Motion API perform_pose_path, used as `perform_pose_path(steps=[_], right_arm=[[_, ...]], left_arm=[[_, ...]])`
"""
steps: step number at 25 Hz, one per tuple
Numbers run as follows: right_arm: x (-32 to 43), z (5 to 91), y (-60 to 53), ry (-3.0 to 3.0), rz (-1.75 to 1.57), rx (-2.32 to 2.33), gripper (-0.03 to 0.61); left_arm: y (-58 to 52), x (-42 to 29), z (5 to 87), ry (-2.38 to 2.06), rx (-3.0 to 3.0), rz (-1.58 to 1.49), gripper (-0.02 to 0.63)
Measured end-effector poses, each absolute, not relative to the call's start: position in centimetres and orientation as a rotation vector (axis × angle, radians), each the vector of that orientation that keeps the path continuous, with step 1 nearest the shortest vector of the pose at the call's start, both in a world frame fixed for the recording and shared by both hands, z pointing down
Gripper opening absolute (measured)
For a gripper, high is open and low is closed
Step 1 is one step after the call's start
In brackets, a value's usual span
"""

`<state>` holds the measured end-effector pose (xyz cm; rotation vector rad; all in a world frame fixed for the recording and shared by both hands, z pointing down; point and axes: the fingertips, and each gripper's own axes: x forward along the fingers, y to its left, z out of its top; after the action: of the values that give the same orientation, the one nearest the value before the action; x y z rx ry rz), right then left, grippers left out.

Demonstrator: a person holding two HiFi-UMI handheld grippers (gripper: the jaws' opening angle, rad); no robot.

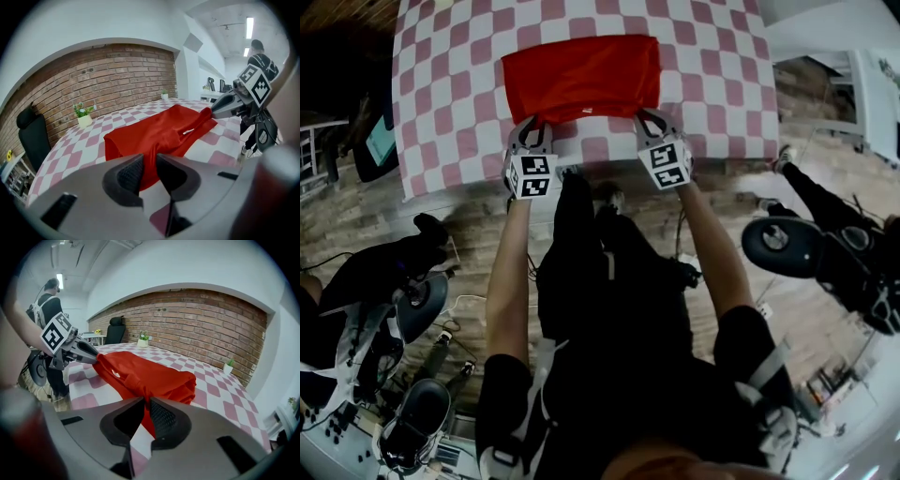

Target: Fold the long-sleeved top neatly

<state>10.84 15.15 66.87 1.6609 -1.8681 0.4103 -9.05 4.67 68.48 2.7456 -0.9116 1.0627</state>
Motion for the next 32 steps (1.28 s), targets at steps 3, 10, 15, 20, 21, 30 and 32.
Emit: perform_pose_path(steps=[3,10,15,20,21,30,32], right_arm=[[10.7,67.3,15.3,-1.866,0.438,1.657,0.034],[10.3,66.9,16.1,-1.888,0.482,1.657,0.102],[10.3,65.2,16.8,-1.912,0.511,1.692,0.107],[10.4,62.4,16.2,-1.948,0.492,1.742,0.106],[10.2,61.7,15.9,-1.964,0.49,1.753,0.106],[9.1,54.5,12.4,-2.102,0.56,1.926,0.009],[8.1,52.9,11.0,-2.13,0.546,1.923,0.008]], left_arm=[[5.1,-9.2,68.8,-0.895,2.72,1.073,0.089],[5.9,-9.6,67.3,-0.852,2.701,1.037,0.129],[6.7,-10.4,65.9,-0.823,2.677,0.991,0.146],[7.0,-11.2,62.7,-0.906,2.657,0.836,0.048],[6.9,-11.2,61.8,-0.934,2.664,0.809,0.028],[4.1,-11.8,53.7,-1.047,2.687,0.674,0.006],[3.1,-12.3,52.2,-1.052,2.686,0.65,0.006]])
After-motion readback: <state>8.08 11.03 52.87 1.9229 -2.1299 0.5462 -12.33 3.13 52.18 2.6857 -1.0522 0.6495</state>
